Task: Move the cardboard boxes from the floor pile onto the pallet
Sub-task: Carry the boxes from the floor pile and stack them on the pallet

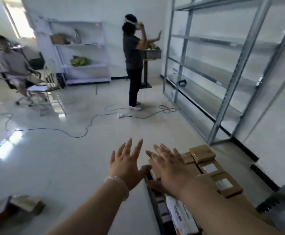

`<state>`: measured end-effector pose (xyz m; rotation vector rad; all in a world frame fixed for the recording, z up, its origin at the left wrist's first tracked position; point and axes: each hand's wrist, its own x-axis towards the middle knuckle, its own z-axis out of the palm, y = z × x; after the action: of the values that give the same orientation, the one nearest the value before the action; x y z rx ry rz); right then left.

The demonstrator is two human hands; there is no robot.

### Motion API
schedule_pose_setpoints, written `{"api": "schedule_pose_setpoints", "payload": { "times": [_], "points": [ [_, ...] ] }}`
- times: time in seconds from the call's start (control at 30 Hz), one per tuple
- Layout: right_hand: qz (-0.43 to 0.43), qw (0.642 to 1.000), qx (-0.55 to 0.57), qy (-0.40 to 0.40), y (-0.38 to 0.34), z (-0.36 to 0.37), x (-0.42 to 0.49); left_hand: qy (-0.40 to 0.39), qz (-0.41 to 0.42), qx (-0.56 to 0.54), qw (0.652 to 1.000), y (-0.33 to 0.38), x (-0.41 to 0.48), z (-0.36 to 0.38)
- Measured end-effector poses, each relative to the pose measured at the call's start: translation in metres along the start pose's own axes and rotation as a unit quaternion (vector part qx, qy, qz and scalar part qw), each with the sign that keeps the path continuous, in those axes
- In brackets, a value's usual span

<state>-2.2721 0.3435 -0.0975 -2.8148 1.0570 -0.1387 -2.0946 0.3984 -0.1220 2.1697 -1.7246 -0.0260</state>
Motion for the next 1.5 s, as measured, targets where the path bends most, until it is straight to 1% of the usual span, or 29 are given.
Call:
{"api": "schedule_pose_setpoints", "payload": {
  "times": [0.2,0.3,0.4,0.5,0.63,0.83,1.0,1.17,1.4,1.5],
  "points": [
    [-0.083,0.996,0.030,-0.008,-0.134,0.021,0.096,0.031,-0.089,0.030,0.995,-0.151,-0.029,-0.071],
    [-0.111,0.993,0.037,-0.001,-0.188,0.034,0.141,0.052,-0.136,0.037,0.989,-0.219,-0.044,-0.102],
    [-0.137,0.990,0.025,-0.004,-0.235,0.044,0.183,0.066,-0.179,0.040,0.981,-0.274,-0.050,-0.125],
    [-0.177,0.984,0.017,-0.014,-0.273,0.053,0.218,0.074,-0.218,0.030,0.973,-0.311,-0.049,-0.137],
    [-0.218,0.975,0.004,-0.030,-0.301,0.061,0.262,0.067,-0.264,0.022,0.962,-0.348,-0.045,-0.138],
    [-0.273,0.960,-0.007,-0.062,-0.318,0.082,0.338,0.044,-0.332,0.010,0.942,-0.394,-0.015,-0.134],
    [-0.346,0.935,-0.013,-0.080,-0.326,0.082,0.405,0.056,-0.394,0.017,0.917,-0.424,0.020,-0.135],
    [-0.410,0.907,-0.010,-0.096,-0.327,0.080,0.458,0.066,-0.458,0.021,0.886,-0.437,0.049,-0.126],
    [-0.437,0.888,0.026,-0.139,-0.343,0.105,0.497,0.055,-0.527,0.020,0.848,-0.454,0.052,-0.120],
    [-0.459,0.875,0.018,-0.151,-0.362,0.118,0.504,0.053,-0.552,0.018,0.832,-0.469,0.043,-0.126]
  ]
}}
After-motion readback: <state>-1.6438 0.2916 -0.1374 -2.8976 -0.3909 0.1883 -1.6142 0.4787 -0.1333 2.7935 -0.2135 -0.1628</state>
